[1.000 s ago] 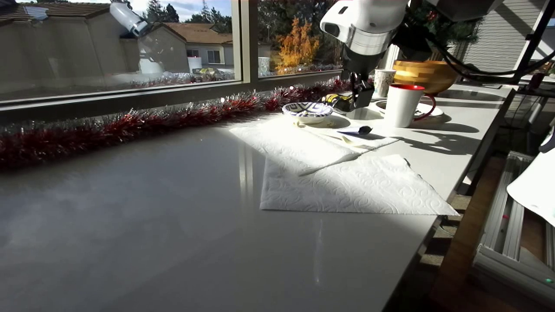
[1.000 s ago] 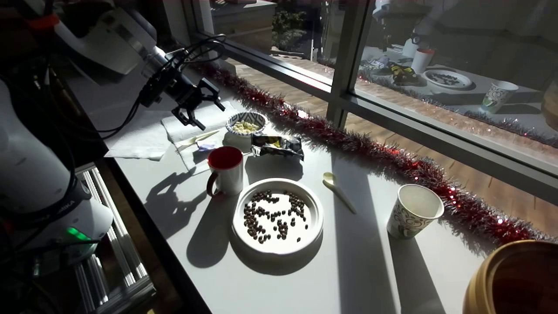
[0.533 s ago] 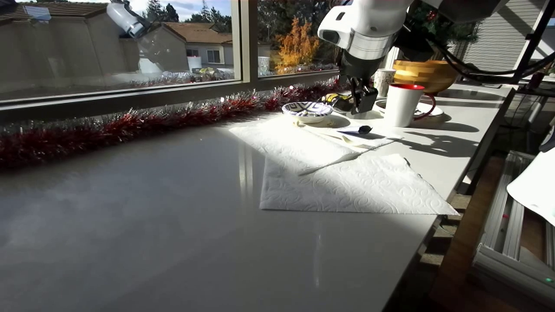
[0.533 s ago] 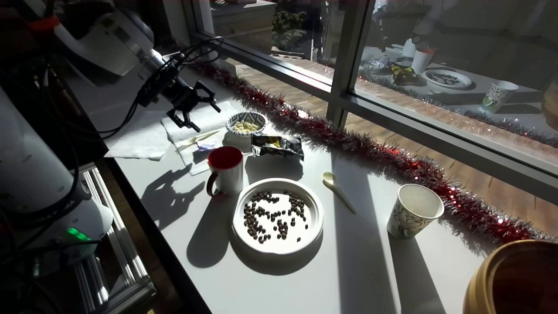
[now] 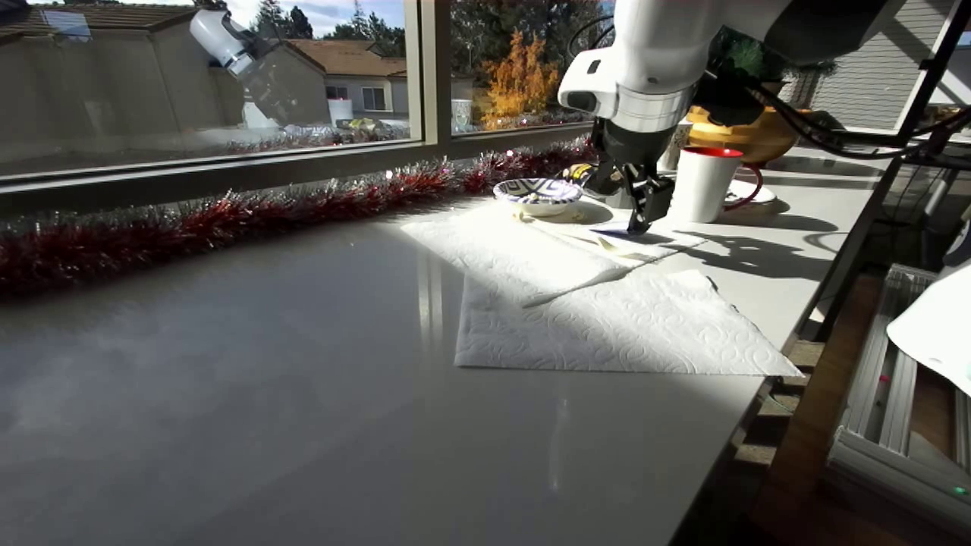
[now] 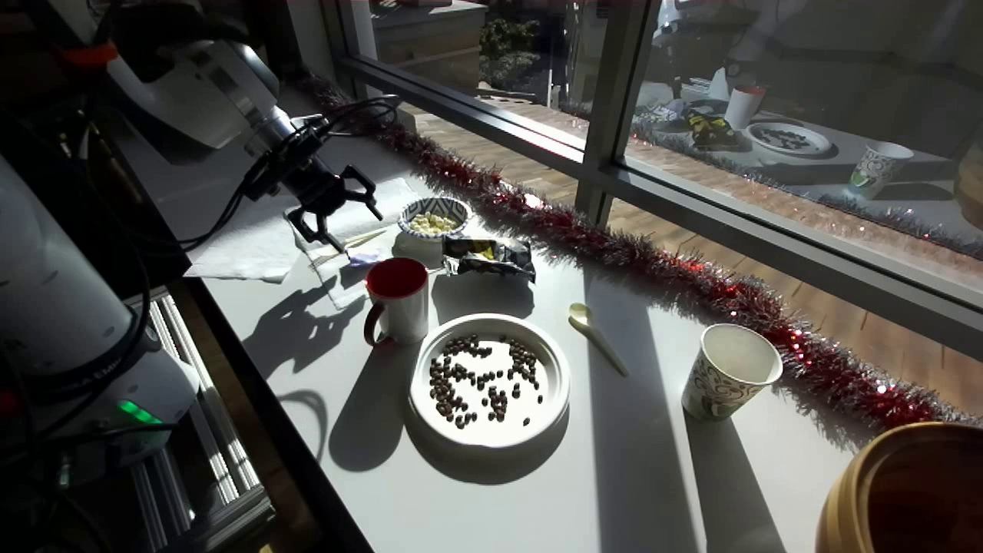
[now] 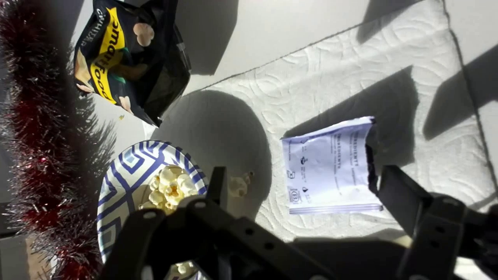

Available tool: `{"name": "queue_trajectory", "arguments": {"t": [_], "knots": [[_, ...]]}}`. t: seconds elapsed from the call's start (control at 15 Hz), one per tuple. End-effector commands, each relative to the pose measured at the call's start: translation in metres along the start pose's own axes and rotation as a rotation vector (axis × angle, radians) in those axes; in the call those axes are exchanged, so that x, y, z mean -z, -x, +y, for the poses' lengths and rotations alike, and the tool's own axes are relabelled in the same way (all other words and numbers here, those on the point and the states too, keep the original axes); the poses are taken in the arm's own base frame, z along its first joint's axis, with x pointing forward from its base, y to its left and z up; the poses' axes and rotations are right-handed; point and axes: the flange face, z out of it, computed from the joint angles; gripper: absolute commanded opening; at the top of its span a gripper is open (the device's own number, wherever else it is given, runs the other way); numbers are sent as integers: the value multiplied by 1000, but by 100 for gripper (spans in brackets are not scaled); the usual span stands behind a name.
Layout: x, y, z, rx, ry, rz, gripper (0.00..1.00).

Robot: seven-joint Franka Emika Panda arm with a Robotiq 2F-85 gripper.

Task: Move the blue packet to the left side of blue plate

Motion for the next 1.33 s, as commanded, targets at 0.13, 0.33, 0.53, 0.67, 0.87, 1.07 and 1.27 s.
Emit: {"name": "queue_trajectory", "arguments": {"t": [0.13,0.33,0.53,0.67,0.87,1.07,1.27], "knots": [[-12,1,-8,31,-56,-15,100],[-10,1,-6,23,-26,-6,91],[-7,-1,-4,22,-14,4,93],[-7,-1,-3,22,-12,5,91],[-8,-1,-3,20,3,3,72],[-6,-2,-2,6,26,15,69],[-5,-3,-3,6,46,24,68]]}}
